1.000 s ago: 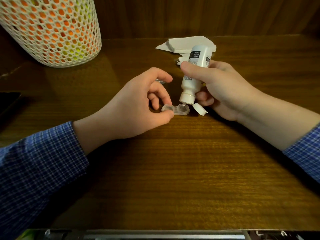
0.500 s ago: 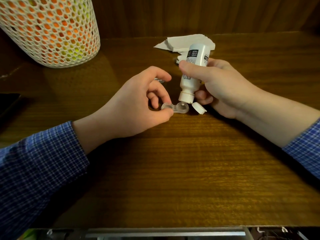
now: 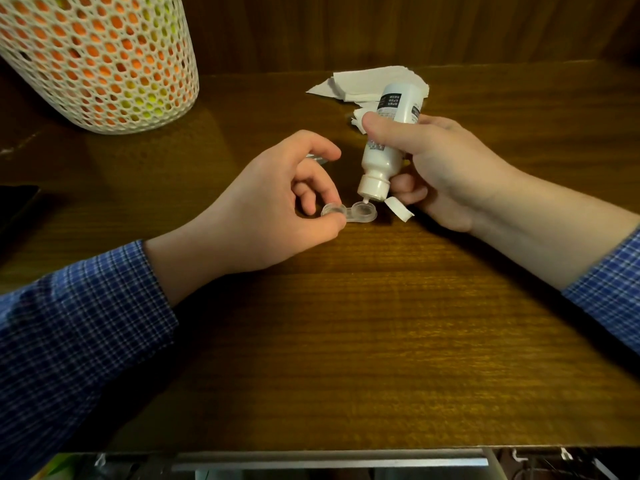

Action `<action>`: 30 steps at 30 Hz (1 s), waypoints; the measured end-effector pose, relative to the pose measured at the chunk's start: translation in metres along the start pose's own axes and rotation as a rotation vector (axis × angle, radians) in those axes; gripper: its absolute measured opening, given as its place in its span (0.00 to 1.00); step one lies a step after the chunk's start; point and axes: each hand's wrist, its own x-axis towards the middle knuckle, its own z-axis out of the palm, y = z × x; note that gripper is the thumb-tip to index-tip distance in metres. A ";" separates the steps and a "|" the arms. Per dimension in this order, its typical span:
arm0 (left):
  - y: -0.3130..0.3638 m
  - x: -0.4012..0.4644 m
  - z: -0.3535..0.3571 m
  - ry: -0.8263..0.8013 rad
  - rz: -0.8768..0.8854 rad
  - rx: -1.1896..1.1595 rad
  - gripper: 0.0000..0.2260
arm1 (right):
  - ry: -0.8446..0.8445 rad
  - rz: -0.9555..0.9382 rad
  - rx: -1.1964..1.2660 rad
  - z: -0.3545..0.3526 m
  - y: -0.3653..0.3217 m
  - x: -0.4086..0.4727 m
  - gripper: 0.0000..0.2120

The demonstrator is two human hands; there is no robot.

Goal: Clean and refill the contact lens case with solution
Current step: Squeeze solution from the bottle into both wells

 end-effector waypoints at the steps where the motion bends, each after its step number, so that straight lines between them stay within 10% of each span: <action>1: 0.000 0.000 0.000 0.000 0.000 0.000 0.29 | -0.015 0.003 0.027 -0.001 0.000 0.000 0.14; 30: 0.004 -0.002 0.002 -0.010 -0.028 -0.048 0.32 | 0.035 -0.129 -0.021 0.012 0.006 -0.001 0.16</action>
